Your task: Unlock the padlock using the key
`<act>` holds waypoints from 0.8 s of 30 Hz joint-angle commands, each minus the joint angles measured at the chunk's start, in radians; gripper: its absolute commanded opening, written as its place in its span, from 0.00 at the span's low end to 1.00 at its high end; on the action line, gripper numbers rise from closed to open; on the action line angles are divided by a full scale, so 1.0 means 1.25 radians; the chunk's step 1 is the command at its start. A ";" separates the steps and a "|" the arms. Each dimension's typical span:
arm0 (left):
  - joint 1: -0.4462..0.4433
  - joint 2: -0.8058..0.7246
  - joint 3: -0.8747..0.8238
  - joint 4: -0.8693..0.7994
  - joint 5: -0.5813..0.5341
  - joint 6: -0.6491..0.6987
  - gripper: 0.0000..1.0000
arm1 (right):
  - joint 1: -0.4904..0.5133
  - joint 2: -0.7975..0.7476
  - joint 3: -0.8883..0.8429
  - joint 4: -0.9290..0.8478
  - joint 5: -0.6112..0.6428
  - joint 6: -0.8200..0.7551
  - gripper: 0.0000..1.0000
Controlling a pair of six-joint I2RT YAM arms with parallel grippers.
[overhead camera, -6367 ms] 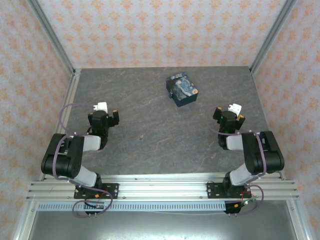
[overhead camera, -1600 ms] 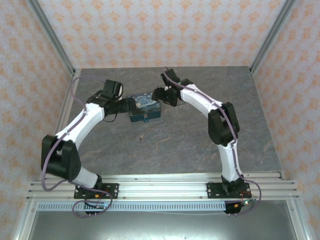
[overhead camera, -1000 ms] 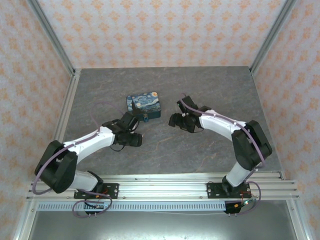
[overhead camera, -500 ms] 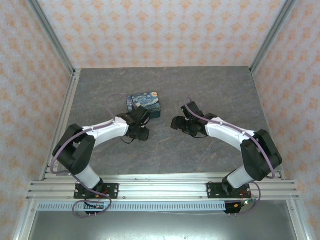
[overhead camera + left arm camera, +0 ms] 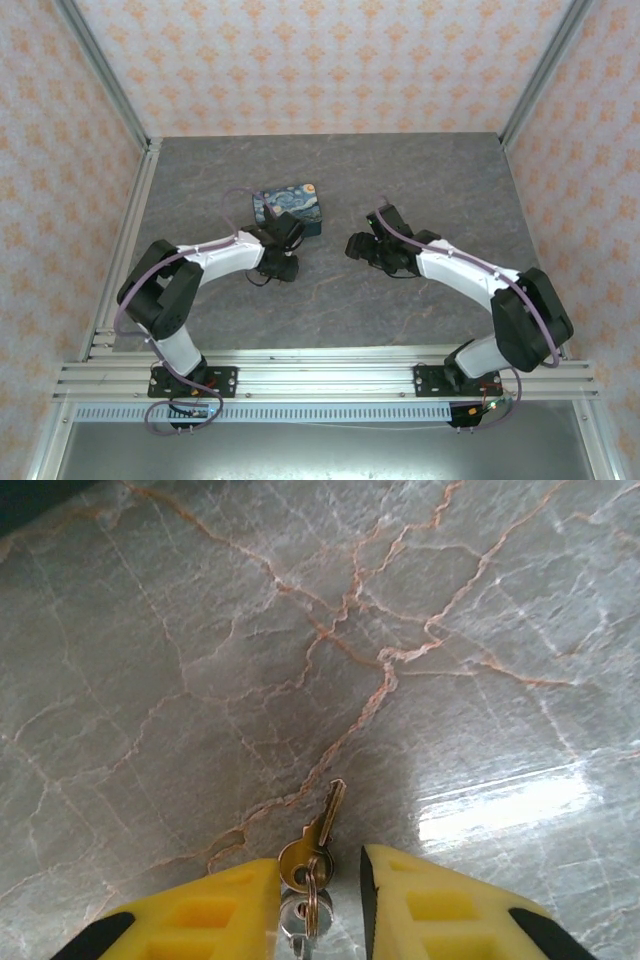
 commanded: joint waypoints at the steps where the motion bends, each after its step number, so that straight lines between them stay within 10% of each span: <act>1: -0.009 0.011 -0.008 -0.014 -0.036 0.016 0.25 | 0.002 -0.019 -0.015 -0.007 0.027 0.015 0.76; 24: -0.008 -0.017 -0.049 0.019 -0.031 0.058 0.03 | 0.002 -0.049 -0.047 0.012 0.030 0.039 0.76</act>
